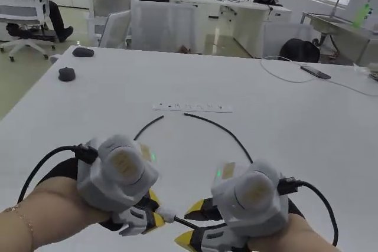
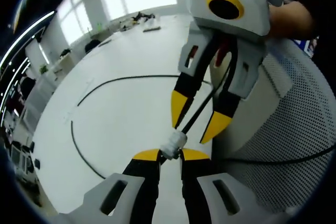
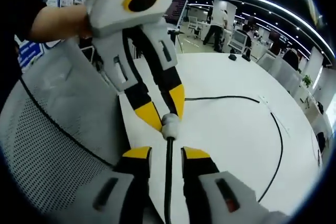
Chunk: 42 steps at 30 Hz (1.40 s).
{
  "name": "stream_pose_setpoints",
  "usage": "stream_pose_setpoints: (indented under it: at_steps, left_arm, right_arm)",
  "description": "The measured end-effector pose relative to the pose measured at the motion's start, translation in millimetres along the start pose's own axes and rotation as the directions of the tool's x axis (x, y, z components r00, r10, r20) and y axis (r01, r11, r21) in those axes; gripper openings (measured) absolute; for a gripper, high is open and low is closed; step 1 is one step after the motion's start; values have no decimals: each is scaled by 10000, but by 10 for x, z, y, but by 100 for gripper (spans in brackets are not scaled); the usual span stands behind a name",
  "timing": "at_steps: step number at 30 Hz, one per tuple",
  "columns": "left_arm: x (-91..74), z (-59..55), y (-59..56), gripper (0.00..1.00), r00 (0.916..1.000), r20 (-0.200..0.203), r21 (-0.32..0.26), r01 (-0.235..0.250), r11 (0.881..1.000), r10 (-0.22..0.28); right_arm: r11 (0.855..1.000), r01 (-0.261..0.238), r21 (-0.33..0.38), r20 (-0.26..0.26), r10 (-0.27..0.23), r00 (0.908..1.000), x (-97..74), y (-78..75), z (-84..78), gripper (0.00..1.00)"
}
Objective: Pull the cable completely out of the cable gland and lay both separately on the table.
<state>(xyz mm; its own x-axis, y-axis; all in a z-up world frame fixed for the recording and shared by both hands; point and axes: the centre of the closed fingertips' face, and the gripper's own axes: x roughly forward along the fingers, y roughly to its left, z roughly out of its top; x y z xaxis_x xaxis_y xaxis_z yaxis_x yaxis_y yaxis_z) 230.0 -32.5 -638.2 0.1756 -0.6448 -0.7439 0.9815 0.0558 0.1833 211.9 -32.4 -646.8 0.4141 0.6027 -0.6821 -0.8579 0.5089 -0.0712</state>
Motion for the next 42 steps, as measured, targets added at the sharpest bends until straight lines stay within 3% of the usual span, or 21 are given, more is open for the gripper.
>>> stream_pose_setpoints:
  at_steps: [4, 8, 10, 12, 13, 16, 18, 20, 22, 24, 27, 28, 29, 31, 35, 36, 37, 39, 40, 41, 42]
  left_arm:
    - [-59, 24, -65, 15, 10000, -37, 414, -25, 9991, 26]
    - [-117, 52, -25, 16, 9986, 235, 1708, -508, 9840, 474]
    - [-145, 70, 19, 30, 9952, 373, 1855, -962, 9779, 908]
    - [-142, 128, -15, 44, 9940, 758, 1730, -906, 9808, 785]
    - [-136, 133, -22, 44, 9942, 785, 1713, -868, 9814, 742]
    - [-80, 6, -125, 28, 9996, 162, 2066, -274, 9780, 245]
    - [-42, -23, -167, 18, 9997, 106, 2139, -243, 9766, 225]
    - [-32, -42, -165, 17, 9991, 187, 2149, -401, 9758, 369]
    - [-8, -88, -123, 17, 9975, 233, 1860, -697, 9801, 665]
    - [23, -196, -67, 17, 9942, 30, 1393, -1069, 9845, 1075]
    - [30, -211, -69, 17, 9936, -71, 1400, -1104, 9840, 1125]
    - [6, -258, -34, 17, 9901, -436, 1630, -1249, 9787, 1336]
    - [-17, -288, -1, 17, 9855, -668, 1625, -1435, 9762, 1560]
    - [-35, -268, -11, 17, 9856, -646, 1277, -1469, 9809, 1561]
    - [-85, -261, 0, 17, 9798, -760, 1284, -1743, 9763, 1849]
    - [-95, -267, 3, 17, 9778, -824, 1275, -1813, 9751, 1926]
    - [-100, -267, 6, 17, 9765, -845, 1241, -1870, 9745, 1981]
    - [-97, -278, 2, 17, 9752, -885, 1144, -1922, 9747, 2027]
    - [-87, -323, 0, 17, 9722, -1075, 1296, -1936, 9725, 2079]
    - [-80, -348, 7, 17, 9703, -1159, 1497, -1943, 9695, 2124]
    - [-71, -361, 4, 17, 9700, -1188, 1532, -1933, 9691, 2122]
  right_arm:
    - [9996, 37, -267, 110, -34, 9999, -24, 7, 23, 4]
    - [9998, -133, -156, 564, 142, 9983, -57, 22, 96, 2]
    - [9994, -116, -318, 582, 134, 9982, -57, 34, 106, 2]
    - [9982, -269, -532, 675, 305, 9973, -59, 83, 130, 2]
    - [9971, -340, -675, 750, 390, 9964, -58, 105, 149, 2]
    - [9955, -474, -821, 917, 549, 9943, -62, 148, 193, 2]
    - [9950, -572, -822, 982, 652, 9930, -59, 163, 202, 2]
    - [9946, -611, -843, 818, 680, 9943, -44, 179, 166, 2]
    - [9958, -263, -880, 253, 287, 9993, -24, 113, 55, 2]
    - [9958, -163, -906, 2, 164, 9999, -6, 83, -2, 3]
    - [9956, 177, -925, -644, -237, 9976, 2, 7, -135, 3]
    - [9951, 339, -932, -891, -423, 9951, 0, -27, -190, 3]
    - [9938, 719, -846, -1324, -827, 9877, -19, -100, -277, 3]
    - [9878, 1169, -1025, -1916, -1349, 9722, -50, -202, -390, 4]
    - [9734, 1799, -1421, -3066, -2161, 9270, -124, -377, -625, 5]
    - [9688, 1920, -1566, -3451, -2359, 9084, -153, -415, -698, 5]
    - [9663, 1921, -1712, -3605, -2429, 9006, -161, -430, -725, 5]
    - [9693, 1877, -1589, -3485, -2329, 9079, -142, -411, -698, 5]
    - [9729, 1690, -1579, -3255, -2128, 9213, -123, -367, -646, 6]
    - [9808, 1268, -1483, -2585, -1622, 9523, -53, -263, -514, 8]
    - [9848, 1061, -1374, -2183, -1346, 9666, -21, -198, -432, 12]
